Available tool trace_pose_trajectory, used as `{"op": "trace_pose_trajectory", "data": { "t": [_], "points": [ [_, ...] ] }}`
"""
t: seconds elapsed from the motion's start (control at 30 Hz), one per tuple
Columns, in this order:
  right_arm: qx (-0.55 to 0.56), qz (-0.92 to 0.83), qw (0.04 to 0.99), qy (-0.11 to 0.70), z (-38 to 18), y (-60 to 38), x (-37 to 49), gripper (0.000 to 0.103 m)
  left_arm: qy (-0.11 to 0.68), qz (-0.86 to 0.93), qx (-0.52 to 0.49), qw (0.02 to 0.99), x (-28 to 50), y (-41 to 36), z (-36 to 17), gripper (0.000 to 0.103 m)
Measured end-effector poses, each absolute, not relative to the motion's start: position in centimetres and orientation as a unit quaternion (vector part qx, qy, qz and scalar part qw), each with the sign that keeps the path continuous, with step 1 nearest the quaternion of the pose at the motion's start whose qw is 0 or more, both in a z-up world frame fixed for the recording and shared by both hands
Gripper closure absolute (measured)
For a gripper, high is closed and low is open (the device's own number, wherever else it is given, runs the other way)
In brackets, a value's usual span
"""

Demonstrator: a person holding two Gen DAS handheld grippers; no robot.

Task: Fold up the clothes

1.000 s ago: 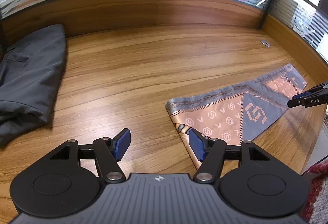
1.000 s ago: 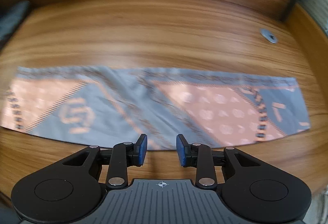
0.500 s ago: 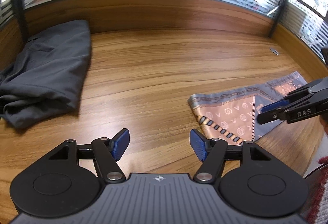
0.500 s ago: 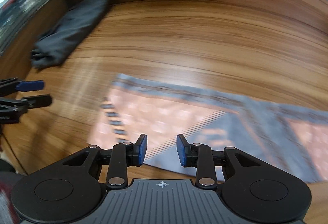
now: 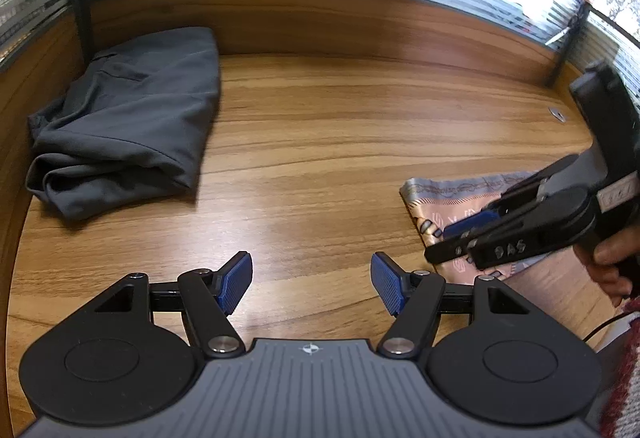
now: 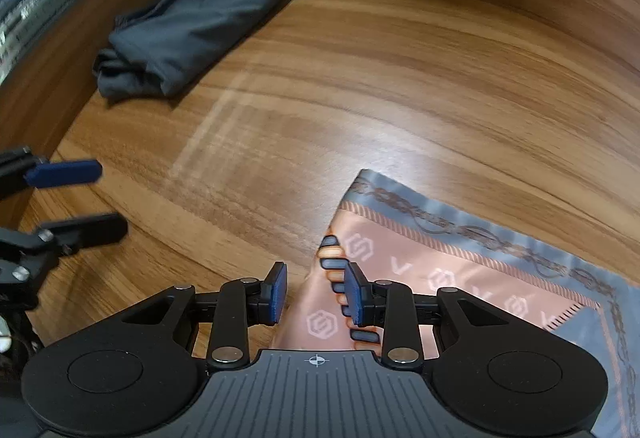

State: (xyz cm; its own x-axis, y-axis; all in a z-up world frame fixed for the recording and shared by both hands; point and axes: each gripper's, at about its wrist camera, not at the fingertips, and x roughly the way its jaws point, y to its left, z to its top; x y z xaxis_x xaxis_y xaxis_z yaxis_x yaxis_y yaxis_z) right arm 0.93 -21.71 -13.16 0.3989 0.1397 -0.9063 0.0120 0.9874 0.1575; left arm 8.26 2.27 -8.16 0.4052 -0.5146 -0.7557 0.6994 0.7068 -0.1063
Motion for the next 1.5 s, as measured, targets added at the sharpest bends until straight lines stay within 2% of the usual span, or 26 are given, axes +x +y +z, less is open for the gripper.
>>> {"op": "trace_pose_trajectory", "data": {
  "t": [0.1, 0.17, 0.2, 0.7, 0.97, 1.5],
  "points": [
    [0.043, 0.043, 0.832, 0.551, -13.6, -21.2, 1.0, 0.090, 0.405, -0.361, 0.110, 0.833, 8.3, 2.4, -8.1, 0.031],
    [0.038, 0.044, 0.833, 0.550, -13.7, -21.3, 1.0, 0.093, 0.405, -0.357, 0.109, 0.835, 8.1, 2.3, -8.1, 0.031],
    [0.039, 0.044, 0.834, 0.549, -13.7, -21.5, 0.9, 0.101, 0.405, -0.355, 0.109, 0.835, 8.0, 2.2, -8.0, 0.031],
    [0.184, -0.019, 0.848, 0.496, -10.0, -32.7, -5.2, 0.101, 0.395, -0.368, 0.122, 0.833, 4.7, -3.7, -7.5, 0.031],
    [0.202, -0.070, 0.846, 0.489, -10.2, -41.3, -10.9, 0.101, 0.395, -0.383, 0.127, 0.825, 0.8, -10.7, -6.8, 0.031],
    [0.255, -0.059, 0.839, 0.478, -11.1, -53.8, -17.7, 0.100, 0.395, -0.406, 0.145, 0.811, -6.1, -21.8, -6.5, 0.031]
  ]
}}
